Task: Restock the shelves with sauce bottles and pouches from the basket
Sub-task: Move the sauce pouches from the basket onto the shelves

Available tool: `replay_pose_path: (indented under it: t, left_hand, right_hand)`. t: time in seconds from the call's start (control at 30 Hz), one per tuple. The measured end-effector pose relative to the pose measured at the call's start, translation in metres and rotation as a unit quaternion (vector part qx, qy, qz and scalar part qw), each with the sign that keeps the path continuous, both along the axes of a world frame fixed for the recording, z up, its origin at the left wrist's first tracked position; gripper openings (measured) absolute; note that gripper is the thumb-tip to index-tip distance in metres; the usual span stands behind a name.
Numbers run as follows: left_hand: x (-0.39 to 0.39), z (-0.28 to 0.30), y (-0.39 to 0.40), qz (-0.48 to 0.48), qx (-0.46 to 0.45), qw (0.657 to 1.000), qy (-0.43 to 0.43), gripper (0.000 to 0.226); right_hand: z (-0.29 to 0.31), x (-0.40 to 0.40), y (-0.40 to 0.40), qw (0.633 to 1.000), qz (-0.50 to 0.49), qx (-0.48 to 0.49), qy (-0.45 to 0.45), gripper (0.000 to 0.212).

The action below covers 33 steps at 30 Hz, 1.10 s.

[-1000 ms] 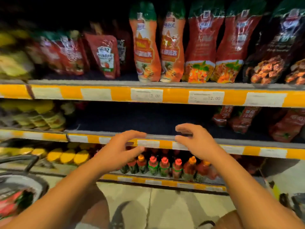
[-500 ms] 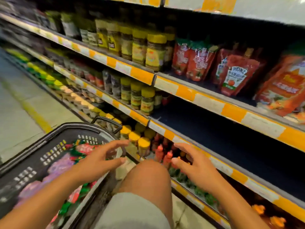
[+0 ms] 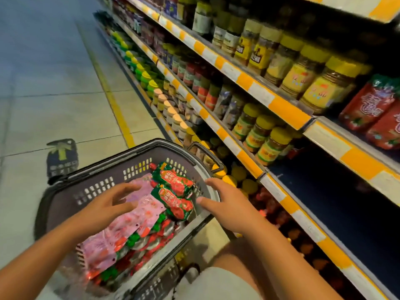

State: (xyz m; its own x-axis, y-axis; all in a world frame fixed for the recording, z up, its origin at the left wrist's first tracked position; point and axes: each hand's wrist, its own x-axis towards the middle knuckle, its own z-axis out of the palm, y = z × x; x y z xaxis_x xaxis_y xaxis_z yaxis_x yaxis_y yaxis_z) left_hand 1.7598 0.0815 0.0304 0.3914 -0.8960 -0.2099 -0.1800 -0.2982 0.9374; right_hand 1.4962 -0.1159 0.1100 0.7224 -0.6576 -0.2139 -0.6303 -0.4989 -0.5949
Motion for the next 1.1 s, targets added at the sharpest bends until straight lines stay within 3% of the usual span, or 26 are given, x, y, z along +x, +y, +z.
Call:
replay_pose_path:
  t: [0.2, 0.5, 0.6, 0.77, 0.93, 1.1]
  left_hand:
    - [0.013, -0.046, 0.003, 0.030, 0.039, 0.998, 0.037, 0.042]
    - [-0.013, -0.108, -0.063, 0.035, 0.114, 0.984, 0.130, 0.044]
    - [-0.022, -0.129, -0.086, 0.086, 0.156, 0.971, 0.161, 0.040]
    - [-0.041, -0.152, -0.113, 0.175, 0.182, 0.931, 0.264, 0.037]
    - [-0.047, -0.159, -0.131, 0.261, 0.166, 0.903, 0.298, 0.020]
    - [-0.062, -0.143, -0.143, 0.263, 0.156, 0.887, 0.346, 0.016]
  right_hand:
    - [-0.023, 0.072, -0.008, 0.998, 0.028, 0.007, 0.051, 0.069]
    - [-0.069, 0.131, -0.028, 0.992, 0.009, 0.004, 0.129, 0.062]
    - [-0.090, 0.143, -0.042, 0.992, -0.013, 0.019, 0.125, 0.045]
    - [-0.125, 0.147, -0.058, 0.992, -0.013, -0.016, 0.122, 0.035]
    - [-0.154, 0.136, -0.059, 0.993, -0.016, -0.043, 0.108, 0.047]
    - [-0.165, 0.139, -0.058, 0.987, -0.023, -0.095, 0.126, 0.042]
